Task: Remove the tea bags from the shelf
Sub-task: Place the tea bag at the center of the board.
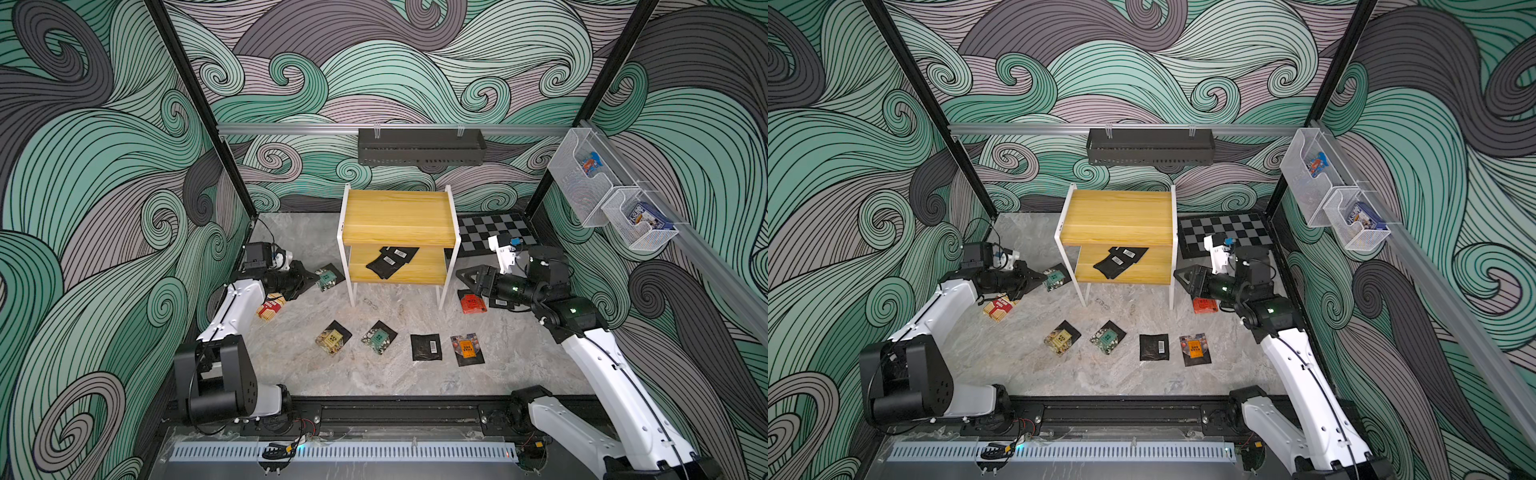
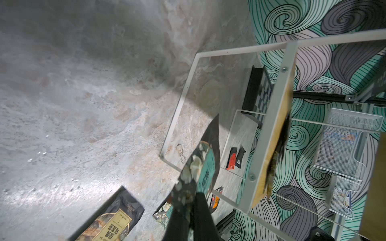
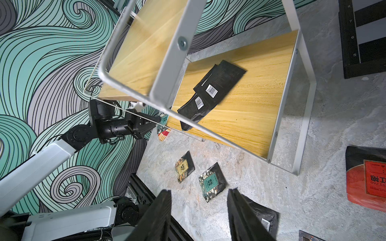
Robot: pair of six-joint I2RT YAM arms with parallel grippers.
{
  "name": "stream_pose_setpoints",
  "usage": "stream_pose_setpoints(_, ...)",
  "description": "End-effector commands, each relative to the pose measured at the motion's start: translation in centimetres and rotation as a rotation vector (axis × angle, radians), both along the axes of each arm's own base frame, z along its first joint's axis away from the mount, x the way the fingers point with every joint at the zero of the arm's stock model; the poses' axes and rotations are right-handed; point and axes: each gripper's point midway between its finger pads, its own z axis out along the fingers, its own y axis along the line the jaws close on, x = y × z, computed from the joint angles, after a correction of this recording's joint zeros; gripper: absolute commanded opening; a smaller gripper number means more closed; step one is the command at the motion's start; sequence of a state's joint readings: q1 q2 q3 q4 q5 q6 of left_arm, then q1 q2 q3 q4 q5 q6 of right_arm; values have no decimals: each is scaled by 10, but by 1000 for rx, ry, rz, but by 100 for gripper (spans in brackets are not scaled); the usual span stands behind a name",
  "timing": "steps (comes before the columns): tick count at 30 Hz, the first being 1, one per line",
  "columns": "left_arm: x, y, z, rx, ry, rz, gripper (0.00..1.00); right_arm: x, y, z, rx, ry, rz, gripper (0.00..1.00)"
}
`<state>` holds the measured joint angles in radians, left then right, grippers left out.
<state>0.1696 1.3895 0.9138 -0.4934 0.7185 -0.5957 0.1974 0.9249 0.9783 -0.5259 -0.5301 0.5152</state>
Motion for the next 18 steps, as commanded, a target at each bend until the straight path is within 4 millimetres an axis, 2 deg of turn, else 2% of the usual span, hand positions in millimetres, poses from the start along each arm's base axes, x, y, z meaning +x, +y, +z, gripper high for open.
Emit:
stream_pose_setpoints(1, 6, 7, -10, 46, -10, 16, 0, -4, 1, 4, 4, -29, 13, 48)
stream_pose_setpoints(9, 5, 12, -48, 103, 62, 29, 0, -6, 0, 2, 5, -28, 7, 48)
stream_pose_setpoints(18, 6, 15, -68, 135, 108, 38, 0, -6, 1, 3, 8, -26, 10, 48)
